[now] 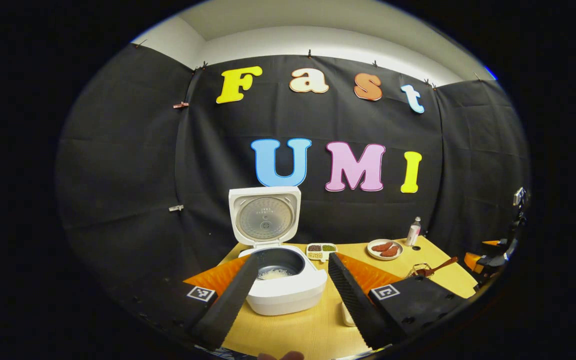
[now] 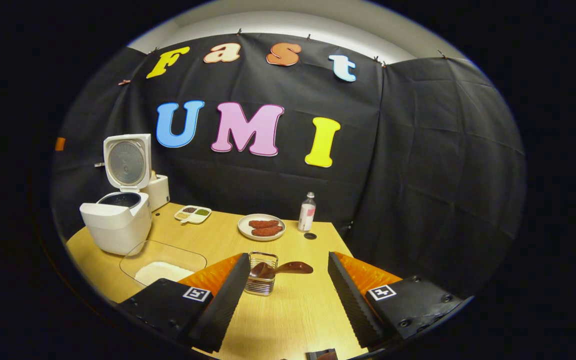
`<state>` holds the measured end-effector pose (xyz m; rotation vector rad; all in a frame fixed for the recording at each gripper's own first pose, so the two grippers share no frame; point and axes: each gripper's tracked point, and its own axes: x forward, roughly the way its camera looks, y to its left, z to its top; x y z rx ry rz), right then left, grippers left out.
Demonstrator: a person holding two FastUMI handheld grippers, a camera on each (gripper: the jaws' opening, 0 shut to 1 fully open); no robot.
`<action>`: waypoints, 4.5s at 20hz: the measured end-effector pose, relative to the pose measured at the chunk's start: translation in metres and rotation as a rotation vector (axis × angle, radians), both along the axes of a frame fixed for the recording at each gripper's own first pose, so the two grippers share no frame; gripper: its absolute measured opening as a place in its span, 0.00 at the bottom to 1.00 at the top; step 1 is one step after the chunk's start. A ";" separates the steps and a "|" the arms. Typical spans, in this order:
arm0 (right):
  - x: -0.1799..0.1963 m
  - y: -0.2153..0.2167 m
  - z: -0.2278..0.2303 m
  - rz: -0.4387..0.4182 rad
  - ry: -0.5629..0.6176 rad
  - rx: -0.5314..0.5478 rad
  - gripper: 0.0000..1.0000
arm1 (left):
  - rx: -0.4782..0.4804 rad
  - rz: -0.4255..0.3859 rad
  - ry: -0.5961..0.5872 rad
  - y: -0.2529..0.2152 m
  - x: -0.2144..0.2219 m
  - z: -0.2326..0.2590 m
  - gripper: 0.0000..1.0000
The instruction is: Close the left gripper, press the button to open the rice cooker; take a wooden spoon from the chopstick holder with the right hand, scoop a spoonful of rice and pour it into the rice cooker, then put the wooden spoon back into the chopstick holder.
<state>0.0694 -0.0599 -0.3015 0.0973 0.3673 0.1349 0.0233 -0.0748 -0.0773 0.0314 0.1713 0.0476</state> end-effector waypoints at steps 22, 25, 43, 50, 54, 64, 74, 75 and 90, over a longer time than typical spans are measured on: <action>0.082 0.074 -0.162 0.103 0.339 0.349 0.36 | 0.006 0.256 0.125 0.010 -0.035 -0.040 0.97; 0.083 0.063 -0.158 0.095 0.347 0.353 0.28 | 0.004 0.275 0.121 0.014 -0.041 -0.038 0.97; 0.090 0.064 -0.142 0.086 0.312 0.283 0.23 | -0.019 0.292 0.122 0.038 -0.037 -0.044 0.97; 0.097 0.067 -0.141 0.128 0.313 0.289 0.12 | -0.016 0.292 0.124 0.047 -0.030 -0.043 0.97; 0.100 0.056 -0.122 0.105 0.278 0.330 0.10 | -0.014 0.274 0.119 0.051 -0.029 -0.040 0.97; 0.081 0.056 -0.012 0.108 0.152 0.465 0.09 | -0.026 0.163 0.076 0.064 -0.011 -0.034 0.97; 0.004 0.165 0.017 0.318 0.241 0.406 0.09 | -0.010 0.039 0.046 0.086 -0.005 -0.033 0.97; 0.000 0.172 0.011 0.329 0.247 0.358 0.09 | -0.012 0.029 0.047 0.087 -0.004 -0.033 0.97; -0.019 0.266 -0.075 0.409 0.392 0.047 0.09 | -0.057 0.012 0.083 0.124 0.002 -0.053 0.97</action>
